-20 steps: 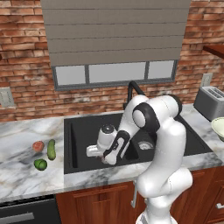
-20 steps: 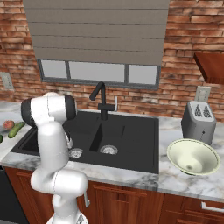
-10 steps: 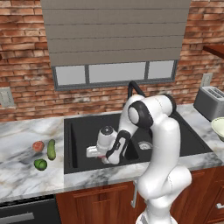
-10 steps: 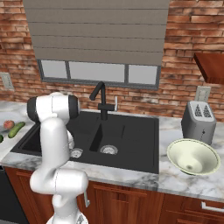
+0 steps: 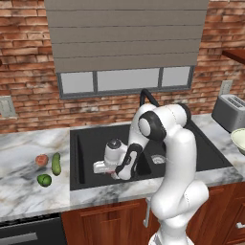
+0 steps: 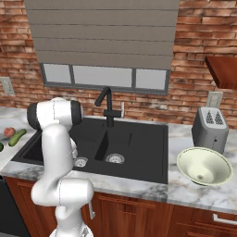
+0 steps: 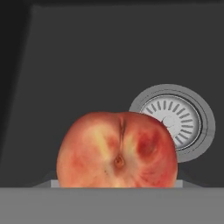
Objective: There is a mixed pile of frozen fruits and vegetables on the counter. Locate all the frozen vegetables and place the items in a bowl on the counter. Take all the frozen fruits and defrost them in a running sink.
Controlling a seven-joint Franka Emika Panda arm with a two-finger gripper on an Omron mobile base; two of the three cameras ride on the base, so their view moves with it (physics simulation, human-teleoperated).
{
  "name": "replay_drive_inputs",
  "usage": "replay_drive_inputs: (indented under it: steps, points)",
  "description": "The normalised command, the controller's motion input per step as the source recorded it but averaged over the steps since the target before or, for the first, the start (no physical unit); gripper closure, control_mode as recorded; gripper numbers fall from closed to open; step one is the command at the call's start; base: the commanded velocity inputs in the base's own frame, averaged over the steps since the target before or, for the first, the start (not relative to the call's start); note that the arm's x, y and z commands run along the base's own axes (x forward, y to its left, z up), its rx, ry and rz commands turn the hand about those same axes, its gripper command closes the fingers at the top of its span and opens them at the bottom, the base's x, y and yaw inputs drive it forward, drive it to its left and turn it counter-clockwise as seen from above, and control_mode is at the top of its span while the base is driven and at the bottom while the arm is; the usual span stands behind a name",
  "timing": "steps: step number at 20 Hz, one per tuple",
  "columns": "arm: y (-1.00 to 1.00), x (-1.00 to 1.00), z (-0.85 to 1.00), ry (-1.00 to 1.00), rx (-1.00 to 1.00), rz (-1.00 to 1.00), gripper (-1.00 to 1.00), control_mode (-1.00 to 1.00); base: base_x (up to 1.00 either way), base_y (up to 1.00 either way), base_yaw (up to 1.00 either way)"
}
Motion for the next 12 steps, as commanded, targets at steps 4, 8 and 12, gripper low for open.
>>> replay_drive_inputs:
  steps: [4, 8, 12]
  points:
    - [0.00, 0.12, -0.18, 0.00, 0.00, 0.00, 1.00, -1.00, 0.00, 0.00, 0.00]
    - [0.00, 0.08, -0.15, 0.00, 0.00, 0.00, 1.00, -1.00, 0.00, 0.00, 0.00]
    - [0.01, 0.18, -0.15, 0.00, 0.01, 0.00, -1.00, -1.00, 0.00, 0.00, 0.00]
